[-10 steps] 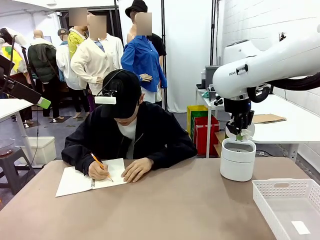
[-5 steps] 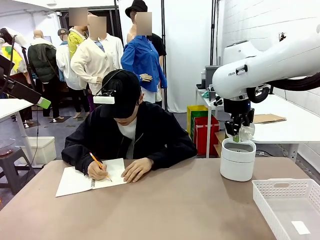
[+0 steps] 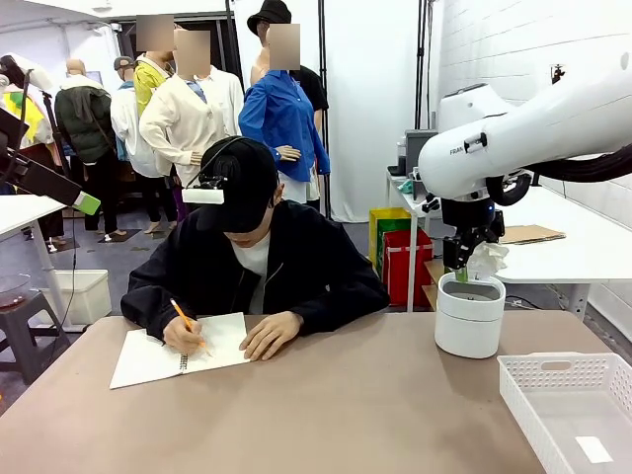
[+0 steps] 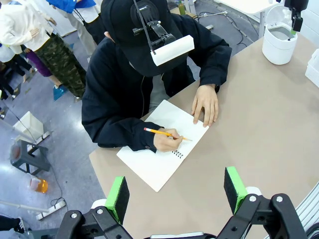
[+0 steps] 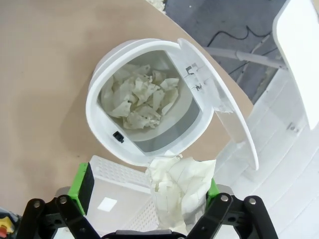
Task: Sort the paper based on its condition.
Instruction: If a person hands you a paper, place it in the Organizing basket , and if it's crumpled, put it in the Trash can.
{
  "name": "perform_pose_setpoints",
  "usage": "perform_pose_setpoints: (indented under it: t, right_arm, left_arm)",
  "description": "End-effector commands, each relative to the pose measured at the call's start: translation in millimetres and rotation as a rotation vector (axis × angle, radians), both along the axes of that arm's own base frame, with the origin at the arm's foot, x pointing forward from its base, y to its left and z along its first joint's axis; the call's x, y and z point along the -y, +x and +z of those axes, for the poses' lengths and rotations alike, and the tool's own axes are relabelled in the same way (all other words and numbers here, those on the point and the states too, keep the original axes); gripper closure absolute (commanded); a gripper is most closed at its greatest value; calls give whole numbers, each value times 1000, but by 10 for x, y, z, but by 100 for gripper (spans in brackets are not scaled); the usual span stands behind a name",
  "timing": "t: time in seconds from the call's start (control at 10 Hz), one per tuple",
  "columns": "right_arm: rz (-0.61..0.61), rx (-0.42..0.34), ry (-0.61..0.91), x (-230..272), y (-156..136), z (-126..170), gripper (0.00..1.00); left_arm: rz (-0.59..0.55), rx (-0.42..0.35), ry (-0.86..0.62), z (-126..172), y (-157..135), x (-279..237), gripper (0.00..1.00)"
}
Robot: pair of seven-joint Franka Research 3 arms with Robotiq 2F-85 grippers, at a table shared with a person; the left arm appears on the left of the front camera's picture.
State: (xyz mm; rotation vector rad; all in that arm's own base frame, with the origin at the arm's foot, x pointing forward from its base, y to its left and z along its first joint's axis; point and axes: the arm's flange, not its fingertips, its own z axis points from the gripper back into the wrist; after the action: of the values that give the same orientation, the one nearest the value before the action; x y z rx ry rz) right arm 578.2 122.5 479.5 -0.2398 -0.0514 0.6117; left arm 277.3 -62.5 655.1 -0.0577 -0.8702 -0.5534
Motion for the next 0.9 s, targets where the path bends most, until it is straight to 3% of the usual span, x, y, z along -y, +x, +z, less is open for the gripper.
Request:
perform_pose_setpoints:
  t: [0.0, 0.1, 0.2, 0.3, 0.5, 0.6, 0.7, 0.8]
  right_arm:
    - [9, -11, -10, -96, 153, -115, 0]
    - [1, -26, -49, -146, 177, -178, 0]
    - [37, 8, -17, -201, 168, -167, 0]
    - [-10, 19, -99, -219, 181, -205, 0]
    - [67, -17, -1, -285, 117, -176, 0]
    - [27, -29, -51, -284, 72, -194, 0]
    - [45, -120, -121, -323, 79, -373, 0]
    - [86, -26, -70, -366, 21, -329, 0]
  left_arm:
    - [-1, -8, -2, -6, -12, -14, 0]
    - [-1, -8, -2, -6, -12, -14, 0]
    - [-1, -8, -2, -6, -12, -14, 0]
    - [-1, -8, -2, -6, -12, -14, 0]
    - [-1, -8, -2, -6, -12, -14, 0]
    - [-1, -8, -2, -6, -12, -14, 0]
    - [-1, -8, -2, -6, -12, -14, 0]
    - [-1, -8, -2, -6, -12, -14, 0]
